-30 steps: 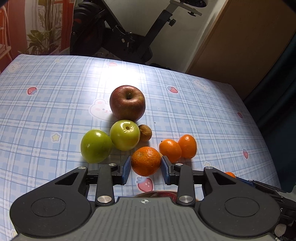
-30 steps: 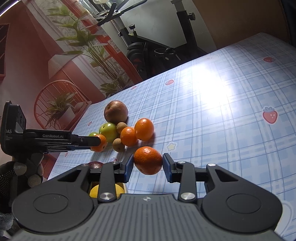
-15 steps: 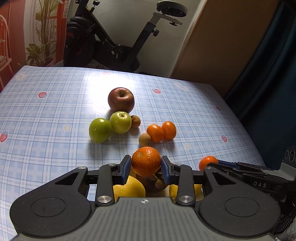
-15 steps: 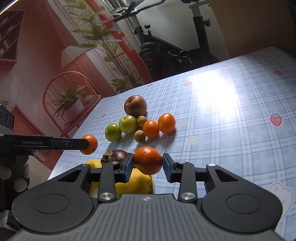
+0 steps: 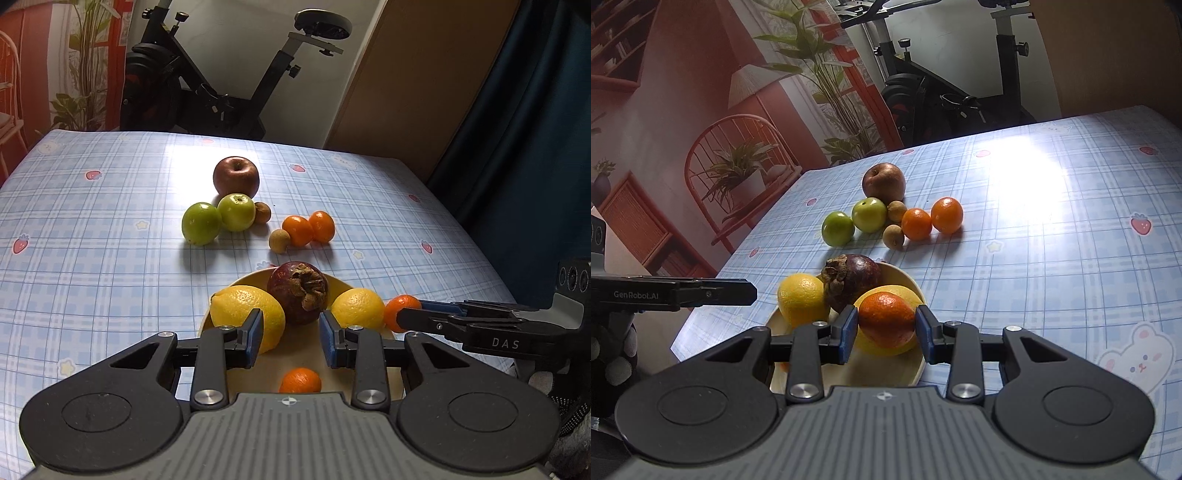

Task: Organize fruits
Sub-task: 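Carry the tangerine with the right tool onto the plate and release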

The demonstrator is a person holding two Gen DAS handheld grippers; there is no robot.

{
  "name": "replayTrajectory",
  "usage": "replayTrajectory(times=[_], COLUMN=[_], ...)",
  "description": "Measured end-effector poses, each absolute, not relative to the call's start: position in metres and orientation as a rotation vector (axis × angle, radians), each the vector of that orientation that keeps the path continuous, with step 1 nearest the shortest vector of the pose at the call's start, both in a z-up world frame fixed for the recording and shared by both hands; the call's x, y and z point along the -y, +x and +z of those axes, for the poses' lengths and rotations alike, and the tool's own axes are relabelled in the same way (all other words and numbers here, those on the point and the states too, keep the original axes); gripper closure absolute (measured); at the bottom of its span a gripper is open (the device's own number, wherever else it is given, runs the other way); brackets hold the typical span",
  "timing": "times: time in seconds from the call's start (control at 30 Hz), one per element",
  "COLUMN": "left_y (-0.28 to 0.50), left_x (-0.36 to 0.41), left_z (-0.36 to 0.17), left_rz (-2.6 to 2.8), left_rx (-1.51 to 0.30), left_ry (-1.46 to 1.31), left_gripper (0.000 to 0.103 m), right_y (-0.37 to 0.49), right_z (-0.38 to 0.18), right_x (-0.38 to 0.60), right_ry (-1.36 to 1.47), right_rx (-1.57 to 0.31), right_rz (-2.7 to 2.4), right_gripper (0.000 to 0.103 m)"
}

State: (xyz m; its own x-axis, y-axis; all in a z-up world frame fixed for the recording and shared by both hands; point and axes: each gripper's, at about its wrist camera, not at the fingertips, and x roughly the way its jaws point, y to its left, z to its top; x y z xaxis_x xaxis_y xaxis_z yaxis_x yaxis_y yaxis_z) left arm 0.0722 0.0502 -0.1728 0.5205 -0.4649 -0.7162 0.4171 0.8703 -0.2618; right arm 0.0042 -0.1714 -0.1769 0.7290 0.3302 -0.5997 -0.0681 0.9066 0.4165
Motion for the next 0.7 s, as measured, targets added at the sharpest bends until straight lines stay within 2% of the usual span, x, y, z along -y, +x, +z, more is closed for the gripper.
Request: replayTrajectory(times=[0.17, 0.7], left_y=[0.068, 0.057], left_x=[-0.054, -0.061], left_z=[-0.192, -0.196], left_rz=[-0.521, -0.447], left_rx=[-0.918, -0.890], left_ry=[-0.068, -0.063], left_gripper=[0.068, 0.068], right_y=[0.001, -0.007], right_z=[-0.183, -0.195], right_x=[0.165, 0.149], right_ry=[0.397, 0.333], right_rx=[-0.737, -0.787], right_rz=[0.223, 0.209], right_gripper=[0.066, 0.066])
